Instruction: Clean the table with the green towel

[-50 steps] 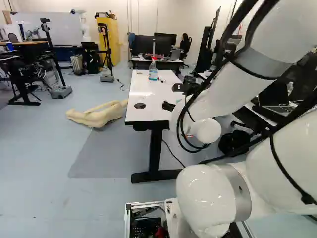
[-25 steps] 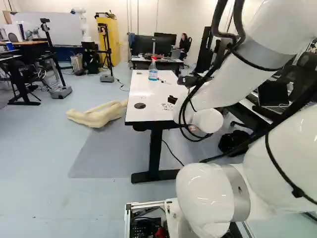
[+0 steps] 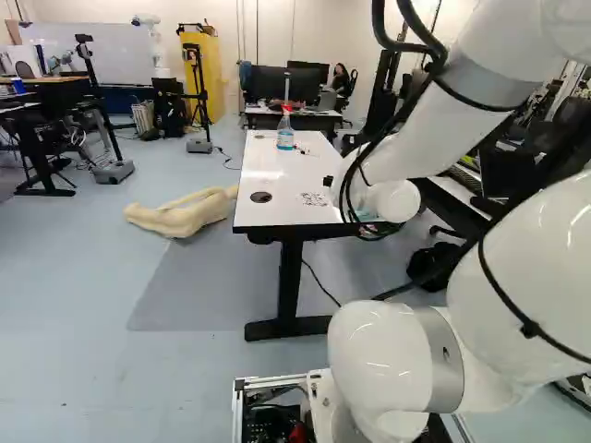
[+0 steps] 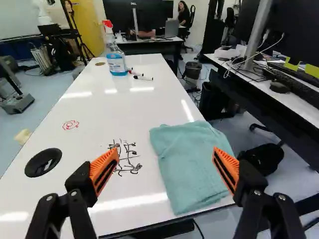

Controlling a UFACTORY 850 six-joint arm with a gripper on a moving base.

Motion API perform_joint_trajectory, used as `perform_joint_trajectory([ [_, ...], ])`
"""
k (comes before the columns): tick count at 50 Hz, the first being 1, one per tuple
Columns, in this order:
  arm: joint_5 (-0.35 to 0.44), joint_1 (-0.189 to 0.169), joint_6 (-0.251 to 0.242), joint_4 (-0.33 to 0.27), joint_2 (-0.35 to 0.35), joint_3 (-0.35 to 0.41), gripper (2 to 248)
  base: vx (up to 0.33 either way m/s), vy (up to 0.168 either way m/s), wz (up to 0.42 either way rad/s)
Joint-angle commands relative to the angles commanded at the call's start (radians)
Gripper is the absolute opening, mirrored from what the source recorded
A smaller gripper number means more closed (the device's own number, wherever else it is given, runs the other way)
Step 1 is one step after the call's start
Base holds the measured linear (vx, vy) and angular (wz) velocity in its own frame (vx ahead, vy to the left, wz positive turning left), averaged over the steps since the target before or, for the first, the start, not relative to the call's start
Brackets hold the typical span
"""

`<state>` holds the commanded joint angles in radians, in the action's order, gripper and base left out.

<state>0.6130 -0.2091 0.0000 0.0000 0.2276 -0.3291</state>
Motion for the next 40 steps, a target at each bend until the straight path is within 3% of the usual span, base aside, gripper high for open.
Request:
perform_joint_trajectory([
  [40,-0.281,-0.076,0.000,0.000,-0.119,-0.206,247,0.000,0.000,0.000],
])
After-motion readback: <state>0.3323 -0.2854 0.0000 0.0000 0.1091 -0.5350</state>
